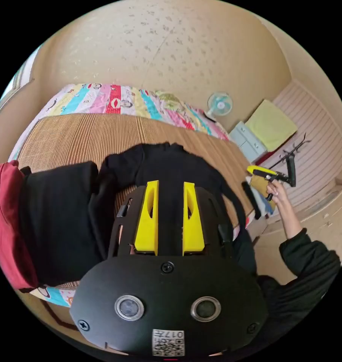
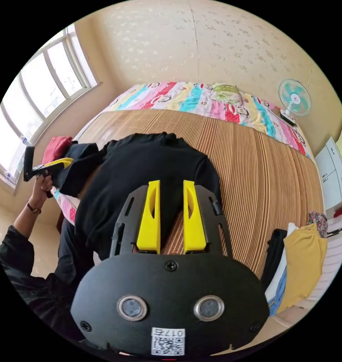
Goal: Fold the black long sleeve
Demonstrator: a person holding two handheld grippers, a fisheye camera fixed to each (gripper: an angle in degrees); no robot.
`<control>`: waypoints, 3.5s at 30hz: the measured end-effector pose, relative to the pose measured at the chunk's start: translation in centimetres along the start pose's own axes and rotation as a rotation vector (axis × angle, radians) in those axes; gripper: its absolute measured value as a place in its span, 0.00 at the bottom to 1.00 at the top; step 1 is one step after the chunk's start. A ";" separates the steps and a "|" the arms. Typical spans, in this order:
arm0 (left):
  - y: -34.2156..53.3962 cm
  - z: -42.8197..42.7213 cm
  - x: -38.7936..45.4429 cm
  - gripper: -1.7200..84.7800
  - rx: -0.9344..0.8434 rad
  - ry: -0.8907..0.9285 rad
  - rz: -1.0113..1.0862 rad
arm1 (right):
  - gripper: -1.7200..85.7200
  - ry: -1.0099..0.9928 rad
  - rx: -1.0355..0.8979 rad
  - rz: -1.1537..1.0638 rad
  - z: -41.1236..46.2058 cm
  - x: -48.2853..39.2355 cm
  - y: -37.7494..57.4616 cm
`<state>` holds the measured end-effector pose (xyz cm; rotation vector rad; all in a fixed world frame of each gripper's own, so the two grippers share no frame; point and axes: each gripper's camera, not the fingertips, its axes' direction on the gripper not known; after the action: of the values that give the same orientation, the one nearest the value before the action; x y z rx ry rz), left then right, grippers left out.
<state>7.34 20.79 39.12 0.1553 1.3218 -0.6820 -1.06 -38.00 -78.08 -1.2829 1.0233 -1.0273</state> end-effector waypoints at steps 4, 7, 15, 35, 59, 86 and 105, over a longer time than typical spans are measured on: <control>7.5 6.3 3.8 0.15 -0.185 -0.064 0.114 | 0.15 0.093 -0.057 0.126 7.1 -0.5 9.8; 10.9 5.8 4.9 0.15 -0.143 -0.085 0.063 | 0.16 0.191 -0.112 0.294 9.2 0.5 16.1; 15.0 1.6 4.2 0.16 0.012 0.043 -0.194 | 0.06 0.121 -0.157 0.207 5.8 7.5 15.4; 6.1 1.0 -2.6 0.13 -0.019 -0.265 -0.262 | 0.06 -0.016 0.081 0.572 5.4 8.2 17.5; 10.8 -10.0 -12.3 0.17 0.253 0.219 -0.498 | 0.13 -0.243 -0.098 0.412 8.4 7.9 13.2; 15.8 -4.8 -5.9 0.10 -0.109 0.062 -0.398 | 0.13 -0.315 -0.084 0.575 -1.3 23.3 19.0; 17.2 -5.1 -3.3 0.09 0.023 0.088 -0.440 | 0.07 -0.403 0.638 1.303 -5.1 49.5 18.6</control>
<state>12.06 38.15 36.18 -0.0930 1.4476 -1.0718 6.14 -86.88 -97.57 -0.1167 0.8459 -0.0201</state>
